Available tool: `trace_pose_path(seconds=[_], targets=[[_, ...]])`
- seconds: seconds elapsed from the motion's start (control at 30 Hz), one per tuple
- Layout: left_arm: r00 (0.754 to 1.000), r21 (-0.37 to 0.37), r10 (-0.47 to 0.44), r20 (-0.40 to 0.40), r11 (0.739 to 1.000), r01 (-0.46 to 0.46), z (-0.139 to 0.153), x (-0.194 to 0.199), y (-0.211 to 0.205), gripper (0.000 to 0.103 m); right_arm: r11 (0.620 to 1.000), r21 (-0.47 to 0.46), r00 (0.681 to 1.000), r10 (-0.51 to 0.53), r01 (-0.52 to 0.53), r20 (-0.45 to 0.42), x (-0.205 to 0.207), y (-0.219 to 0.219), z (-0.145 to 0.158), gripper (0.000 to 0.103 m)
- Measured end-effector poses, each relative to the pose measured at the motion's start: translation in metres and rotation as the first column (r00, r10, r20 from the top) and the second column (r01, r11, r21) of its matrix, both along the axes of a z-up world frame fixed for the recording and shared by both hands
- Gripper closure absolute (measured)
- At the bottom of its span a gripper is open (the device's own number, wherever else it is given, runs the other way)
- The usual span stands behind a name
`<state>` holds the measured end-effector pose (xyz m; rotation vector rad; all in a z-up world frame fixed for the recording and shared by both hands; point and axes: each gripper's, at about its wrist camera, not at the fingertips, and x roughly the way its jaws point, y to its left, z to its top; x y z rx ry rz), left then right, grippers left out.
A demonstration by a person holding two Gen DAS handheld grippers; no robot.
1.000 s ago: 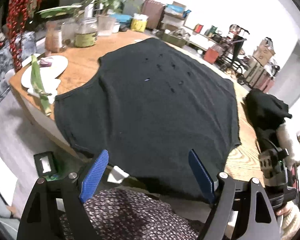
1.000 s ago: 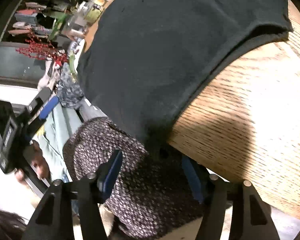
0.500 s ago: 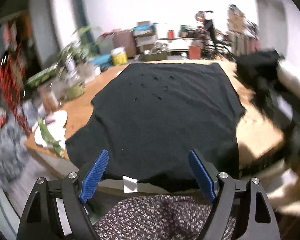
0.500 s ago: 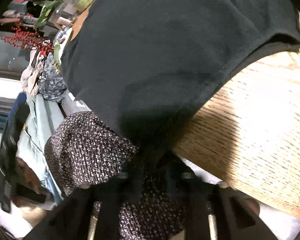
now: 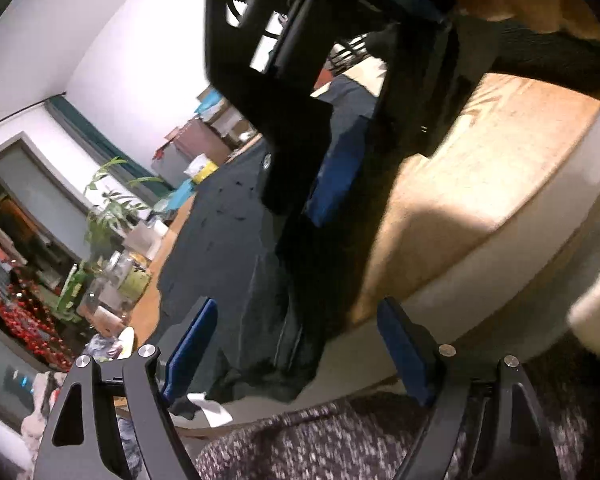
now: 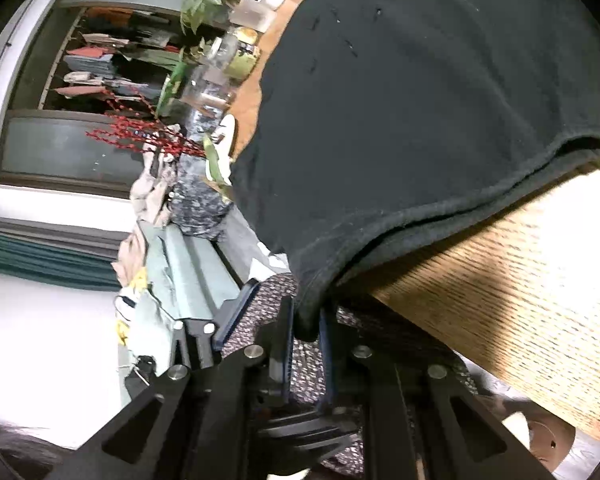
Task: Fold clothes
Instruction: 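Grasp the hem with the left gripper while the right gripper holds the shirt edge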
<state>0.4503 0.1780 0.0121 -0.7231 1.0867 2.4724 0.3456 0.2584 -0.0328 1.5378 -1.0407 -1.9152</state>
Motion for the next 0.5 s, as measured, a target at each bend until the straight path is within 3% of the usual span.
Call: trace_pose_path(seconds=[0.03,0.1,0.13,0.17,0.23,0.27,0.3,0.33,0.5], targets=[[1.000,0.002,0.013,0.010,1.000,-0.013,-0.002,-0.006,0.001,0.025,1.000,-0.008,1.000,0.001,-0.001,0.001,0.000,0.003,-0.001,0.089],[0.999,0.005,0.038,0.030,0.999,-0.038,-0.005,-0.017,0.003,0.063,1.000,-0.022,1.000,0.001,-0.001,0.001,0.000,0.006,-0.002,0.089],[0.998,0.006,0.050,0.040,0.999,-0.050,-0.006,-0.022,0.004,0.092,1.000,-0.028,1.000,-0.003,0.002,-0.001,0.000,0.007,-0.002,0.089],[0.997,0.007,0.063,0.050,0.998,-0.063,-0.008,-0.028,0.005,0.097,0.999,-0.032,1.000,-0.005,0.004,-0.004,0.000,0.009,-0.001,0.089],[0.991,0.042,0.079,0.109,0.996,-0.084,-0.005,-0.039,0.001,0.098,1.000,-0.016,1.000,-0.015,0.015,-0.017,0.002,0.018,0.006,0.086],[0.986,0.073,0.087,0.140,0.993,-0.098,-0.001,-0.042,-0.004,0.099,1.000,-0.002,1.000,-0.024,0.024,-0.021,0.002,0.019,0.008,0.078],[0.981,0.106,0.093,0.171,0.988,-0.112,0.004,-0.045,-0.008,0.099,0.999,0.009,0.999,-0.038,0.038,-0.021,0.003,0.025,0.009,0.070],[0.974,0.144,0.097,0.206,0.981,-0.129,0.009,-0.048,-0.013,0.099,0.997,0.027,0.997,-0.075,0.075,-0.024,0.004,0.035,0.011,0.052],[0.922,0.339,0.054,0.385,0.920,-0.195,0.034,-0.061,-0.040,0.099,0.947,0.191,0.966,-0.254,0.257,-0.041,-0.009,0.099,0.014,0.043]])
